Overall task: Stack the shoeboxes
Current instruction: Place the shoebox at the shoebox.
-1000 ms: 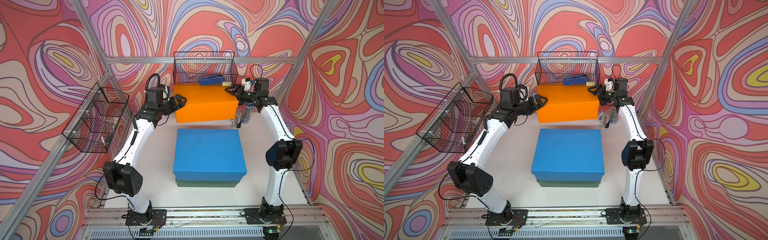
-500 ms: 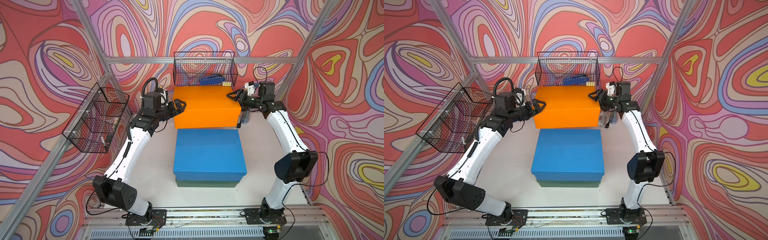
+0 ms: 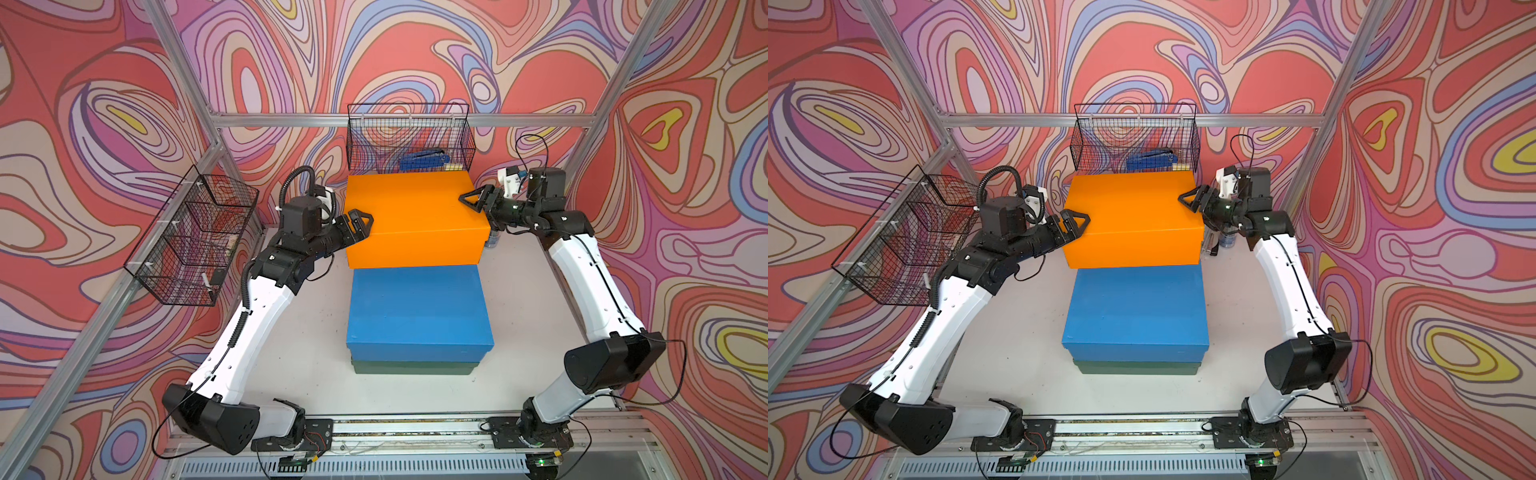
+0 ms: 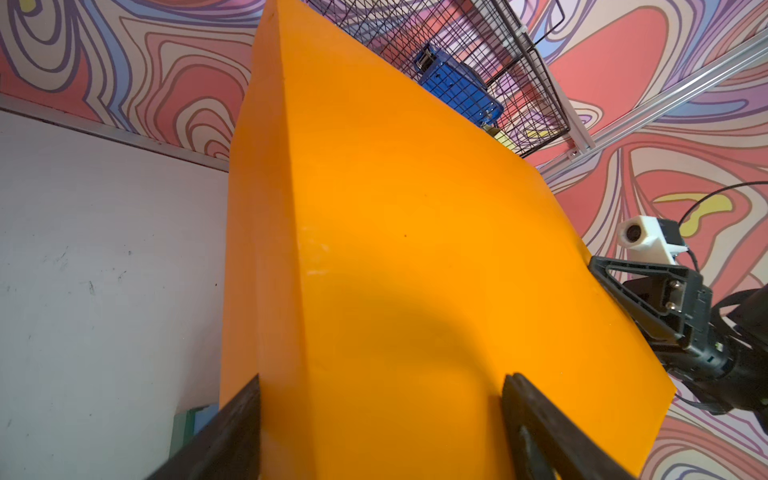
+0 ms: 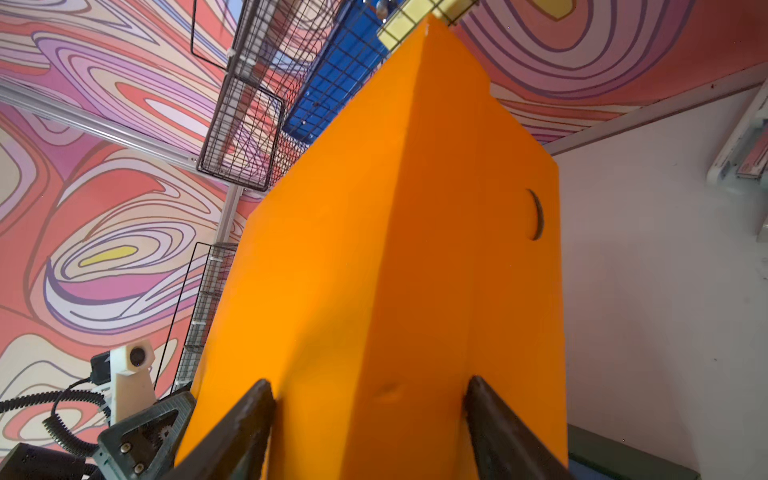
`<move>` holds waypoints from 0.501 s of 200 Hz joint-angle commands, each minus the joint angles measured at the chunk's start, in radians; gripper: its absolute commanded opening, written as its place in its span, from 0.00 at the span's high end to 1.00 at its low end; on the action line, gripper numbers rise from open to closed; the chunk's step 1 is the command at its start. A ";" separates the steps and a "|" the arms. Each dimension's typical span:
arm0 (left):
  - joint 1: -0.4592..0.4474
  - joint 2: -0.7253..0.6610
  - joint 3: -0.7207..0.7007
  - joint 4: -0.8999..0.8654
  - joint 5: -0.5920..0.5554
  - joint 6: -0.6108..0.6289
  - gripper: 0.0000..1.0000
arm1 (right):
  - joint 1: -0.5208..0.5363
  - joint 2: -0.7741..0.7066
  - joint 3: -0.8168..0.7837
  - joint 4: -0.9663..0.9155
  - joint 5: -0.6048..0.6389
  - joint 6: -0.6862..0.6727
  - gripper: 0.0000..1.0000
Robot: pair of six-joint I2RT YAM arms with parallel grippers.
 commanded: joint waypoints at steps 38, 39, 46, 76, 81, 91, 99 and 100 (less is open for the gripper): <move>-0.114 -0.057 -0.003 -0.034 0.256 0.092 0.15 | 0.132 -0.101 -0.067 -0.107 -0.156 -0.044 0.26; -0.115 -0.057 -0.003 -0.035 0.258 0.093 0.14 | 0.132 -0.103 -0.067 -0.109 -0.155 -0.045 0.26; -0.114 -0.063 -0.002 -0.048 0.263 0.096 0.15 | 0.132 -0.113 -0.072 -0.124 -0.156 -0.052 0.26; -0.122 -0.087 -0.006 -0.091 0.276 0.103 0.15 | 0.132 -0.148 -0.094 -0.173 -0.146 -0.078 0.26; -0.126 -0.090 -0.005 -0.101 0.276 0.106 0.15 | 0.132 -0.154 -0.097 -0.179 -0.145 -0.081 0.26; -0.132 -0.097 -0.005 -0.119 0.274 0.112 0.15 | 0.132 -0.162 -0.100 -0.193 -0.143 -0.089 0.26; -0.138 -0.104 -0.006 -0.130 0.269 0.115 0.15 | 0.132 -0.169 -0.103 -0.205 -0.140 -0.095 0.26; -0.138 -0.106 -0.007 -0.131 0.269 0.115 0.15 | 0.132 -0.170 -0.103 -0.206 -0.139 -0.097 0.26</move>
